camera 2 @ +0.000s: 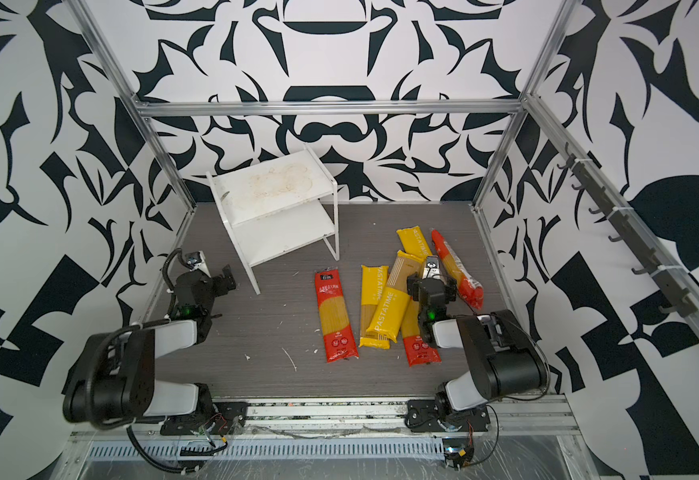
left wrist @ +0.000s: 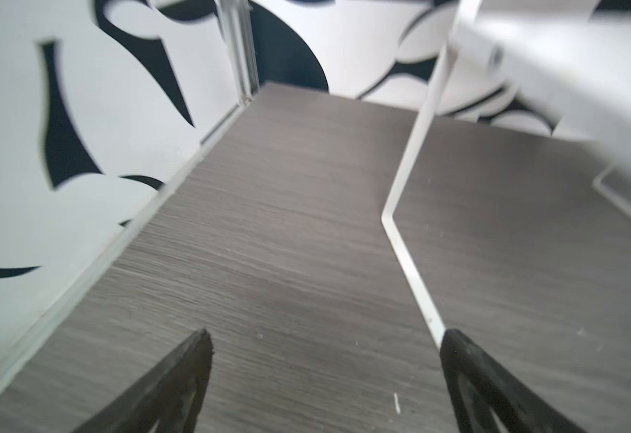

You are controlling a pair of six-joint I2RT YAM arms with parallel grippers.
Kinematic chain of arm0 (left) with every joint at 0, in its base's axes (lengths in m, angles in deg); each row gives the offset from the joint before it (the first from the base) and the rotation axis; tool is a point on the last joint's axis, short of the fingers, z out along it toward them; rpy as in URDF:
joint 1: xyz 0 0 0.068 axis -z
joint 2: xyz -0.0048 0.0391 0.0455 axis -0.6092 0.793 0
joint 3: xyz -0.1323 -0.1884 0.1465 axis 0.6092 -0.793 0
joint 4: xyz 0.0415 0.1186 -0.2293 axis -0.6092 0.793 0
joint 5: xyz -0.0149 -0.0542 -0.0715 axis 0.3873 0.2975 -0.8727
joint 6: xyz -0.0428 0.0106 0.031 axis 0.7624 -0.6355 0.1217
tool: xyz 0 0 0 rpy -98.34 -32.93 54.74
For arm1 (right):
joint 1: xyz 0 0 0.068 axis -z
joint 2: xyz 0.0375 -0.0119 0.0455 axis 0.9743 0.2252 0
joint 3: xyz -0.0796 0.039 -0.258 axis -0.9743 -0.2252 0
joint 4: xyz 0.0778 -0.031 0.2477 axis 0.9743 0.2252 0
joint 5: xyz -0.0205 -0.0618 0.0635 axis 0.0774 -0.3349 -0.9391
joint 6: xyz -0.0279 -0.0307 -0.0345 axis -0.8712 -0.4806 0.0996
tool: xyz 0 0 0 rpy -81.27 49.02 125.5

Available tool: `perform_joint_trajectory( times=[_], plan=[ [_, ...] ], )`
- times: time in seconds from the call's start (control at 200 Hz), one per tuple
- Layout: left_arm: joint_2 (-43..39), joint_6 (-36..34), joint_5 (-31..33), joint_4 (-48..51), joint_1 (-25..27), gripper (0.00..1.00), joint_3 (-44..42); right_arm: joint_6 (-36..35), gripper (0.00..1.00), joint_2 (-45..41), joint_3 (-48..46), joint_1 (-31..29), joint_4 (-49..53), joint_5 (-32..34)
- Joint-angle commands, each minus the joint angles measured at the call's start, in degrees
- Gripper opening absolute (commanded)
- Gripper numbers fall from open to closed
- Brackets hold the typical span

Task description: Place and organize the pasta boxes and bags onto the shelf

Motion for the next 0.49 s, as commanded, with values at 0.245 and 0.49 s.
perform_joint_trajectory(
  times=[0.245, 0.49],
  plan=[
    [-25.3, 18.8, 8.2, 36.9, 0.8, 0.99, 5.3, 22.2, 1.0, -10.5, 25.3, -3.8, 59.6, 7.8],
    [-28.6, 30.7, 1.5, 53.5, 0.8, 0.99, 11.2, 31.4, 0.83, -13.5, 25.8, -4.4, 61.5, -21.2]
  ],
)
